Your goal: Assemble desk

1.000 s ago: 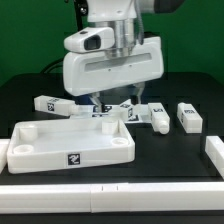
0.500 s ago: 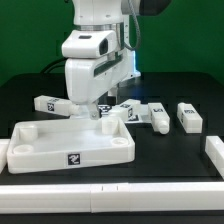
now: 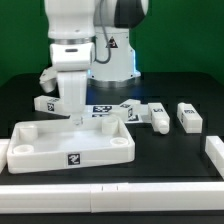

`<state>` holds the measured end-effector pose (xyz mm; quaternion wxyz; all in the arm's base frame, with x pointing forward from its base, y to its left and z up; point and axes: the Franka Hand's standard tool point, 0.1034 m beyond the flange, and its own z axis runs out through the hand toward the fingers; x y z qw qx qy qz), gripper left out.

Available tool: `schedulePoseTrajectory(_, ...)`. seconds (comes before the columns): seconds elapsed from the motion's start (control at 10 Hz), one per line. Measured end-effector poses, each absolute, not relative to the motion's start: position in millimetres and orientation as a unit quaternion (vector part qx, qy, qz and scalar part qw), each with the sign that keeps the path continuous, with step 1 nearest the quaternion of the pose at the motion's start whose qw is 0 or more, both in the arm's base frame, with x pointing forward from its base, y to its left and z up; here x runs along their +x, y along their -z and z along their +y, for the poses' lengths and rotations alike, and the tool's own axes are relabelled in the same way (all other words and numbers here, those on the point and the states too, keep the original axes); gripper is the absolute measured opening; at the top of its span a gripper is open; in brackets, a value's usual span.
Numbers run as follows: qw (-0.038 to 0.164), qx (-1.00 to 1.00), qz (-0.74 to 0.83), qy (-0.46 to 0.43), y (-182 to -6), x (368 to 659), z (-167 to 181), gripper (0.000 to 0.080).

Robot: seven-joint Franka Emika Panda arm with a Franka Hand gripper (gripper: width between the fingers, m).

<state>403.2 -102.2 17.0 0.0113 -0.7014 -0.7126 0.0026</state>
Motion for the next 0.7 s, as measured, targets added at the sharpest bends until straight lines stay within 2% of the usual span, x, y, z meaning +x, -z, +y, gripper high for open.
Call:
schedulePoseTrajectory(0.2,0.013,-0.705,-0.709,-0.006,-14.4,402.1,-104.8,0.0649)
schedulePoseTrajectory(0.4,0.013,-0.706,-0.708,-0.007,-13.7,401.1,-105.9,0.0398)
schedulePoseTrajectory(0.5,0.013,-0.706,-0.708,-0.007,-13.6,401.1,-105.9,0.0398)
schedulePoseTrajectory(0.6,0.013,-0.707,-0.707,-0.007,-13.6,401.1,-105.9,0.0213)
schedulePoseTrajectory(0.7,0.013,-0.707,-0.707,-0.007,-14.1,402.4,-105.9,0.0084)
